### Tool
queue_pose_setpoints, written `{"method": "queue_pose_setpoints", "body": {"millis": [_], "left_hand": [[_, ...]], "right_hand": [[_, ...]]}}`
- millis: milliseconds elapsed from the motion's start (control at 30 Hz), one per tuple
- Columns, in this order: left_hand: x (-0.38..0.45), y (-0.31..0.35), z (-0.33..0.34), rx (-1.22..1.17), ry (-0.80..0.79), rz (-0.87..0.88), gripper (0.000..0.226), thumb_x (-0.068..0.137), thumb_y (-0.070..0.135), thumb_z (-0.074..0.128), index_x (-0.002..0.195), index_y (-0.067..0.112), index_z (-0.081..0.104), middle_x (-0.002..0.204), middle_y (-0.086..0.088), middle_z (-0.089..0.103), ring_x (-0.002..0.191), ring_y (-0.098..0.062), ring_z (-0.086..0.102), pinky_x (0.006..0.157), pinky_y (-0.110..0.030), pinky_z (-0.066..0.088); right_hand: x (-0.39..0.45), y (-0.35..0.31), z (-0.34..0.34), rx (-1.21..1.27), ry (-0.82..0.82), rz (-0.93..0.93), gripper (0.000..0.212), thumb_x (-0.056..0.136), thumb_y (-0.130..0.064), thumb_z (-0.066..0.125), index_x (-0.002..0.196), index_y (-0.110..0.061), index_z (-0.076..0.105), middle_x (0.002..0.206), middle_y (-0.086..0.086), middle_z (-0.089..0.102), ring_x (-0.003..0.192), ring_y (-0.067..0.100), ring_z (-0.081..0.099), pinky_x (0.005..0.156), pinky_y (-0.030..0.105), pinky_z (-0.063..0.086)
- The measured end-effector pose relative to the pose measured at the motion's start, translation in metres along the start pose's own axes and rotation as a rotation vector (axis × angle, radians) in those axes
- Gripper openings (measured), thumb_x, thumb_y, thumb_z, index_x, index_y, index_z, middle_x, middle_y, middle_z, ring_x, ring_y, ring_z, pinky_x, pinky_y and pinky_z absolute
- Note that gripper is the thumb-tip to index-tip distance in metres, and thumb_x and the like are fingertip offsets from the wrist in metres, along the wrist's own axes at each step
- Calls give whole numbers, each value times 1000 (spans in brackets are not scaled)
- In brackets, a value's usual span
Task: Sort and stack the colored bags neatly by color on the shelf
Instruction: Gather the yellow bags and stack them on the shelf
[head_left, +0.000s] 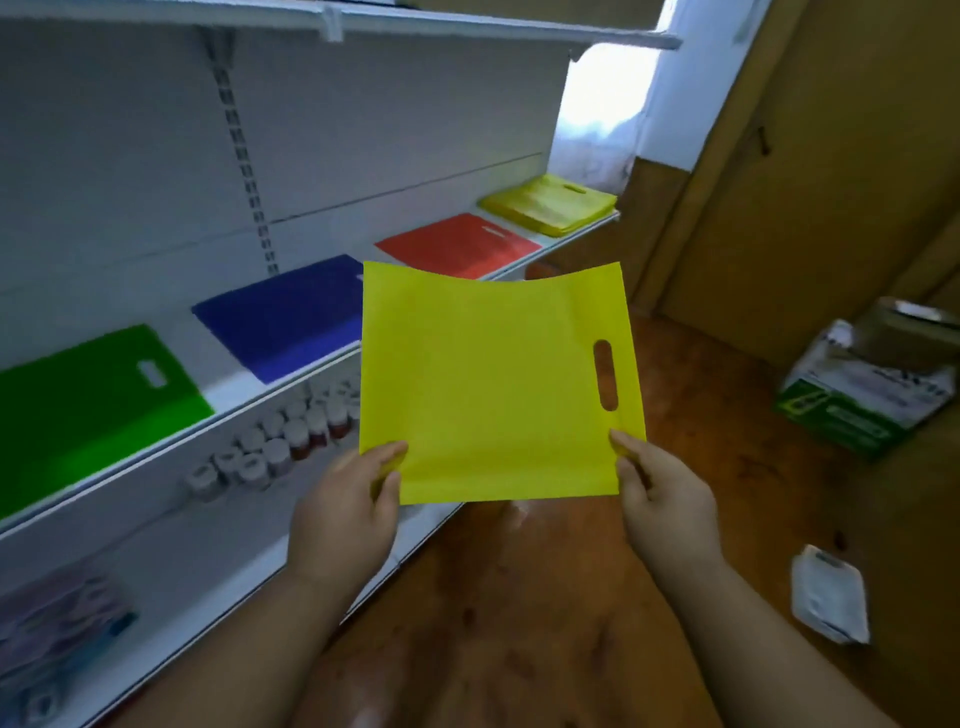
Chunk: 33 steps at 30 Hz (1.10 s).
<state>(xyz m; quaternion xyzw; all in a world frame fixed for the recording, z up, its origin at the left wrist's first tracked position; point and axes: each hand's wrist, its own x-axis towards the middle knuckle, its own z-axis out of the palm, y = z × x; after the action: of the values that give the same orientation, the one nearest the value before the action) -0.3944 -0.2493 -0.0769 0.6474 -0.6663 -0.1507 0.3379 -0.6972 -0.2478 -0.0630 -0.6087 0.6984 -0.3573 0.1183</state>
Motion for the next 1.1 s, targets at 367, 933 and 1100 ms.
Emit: {"method": "queue_pose_setpoints", "body": {"millis": [367,933,1100], "left_hand": [[130,62,112,20,-45,5,33,93,16,63,125,22,66,118,-8,67,97,-29,64,74,-34,49],[408,181,293,-25,-148,142,33,94,19,62,126,25,66,118,-7,65,94,-27,64,79,-38,52],[452,205,338,29,-61,16,33,92,15,64,124,22,68,119,-8,67,102,-29,64,83,-39,51]], "right_hand": [[151,91,-11,-22,38,-18,34,95,-14,60,127,-25,66,119,-6,69,110,11,62,87,15,40],[420,244,-29,-147,103,63,34,96,-13,59,128,-18,64,124,3,67,114,22,62,89,30,49],[527,281,-20,-127,-6,-58,34,93,-10,62,126,-17,66,120,3,70,111,22,65,87,27,47]]}}
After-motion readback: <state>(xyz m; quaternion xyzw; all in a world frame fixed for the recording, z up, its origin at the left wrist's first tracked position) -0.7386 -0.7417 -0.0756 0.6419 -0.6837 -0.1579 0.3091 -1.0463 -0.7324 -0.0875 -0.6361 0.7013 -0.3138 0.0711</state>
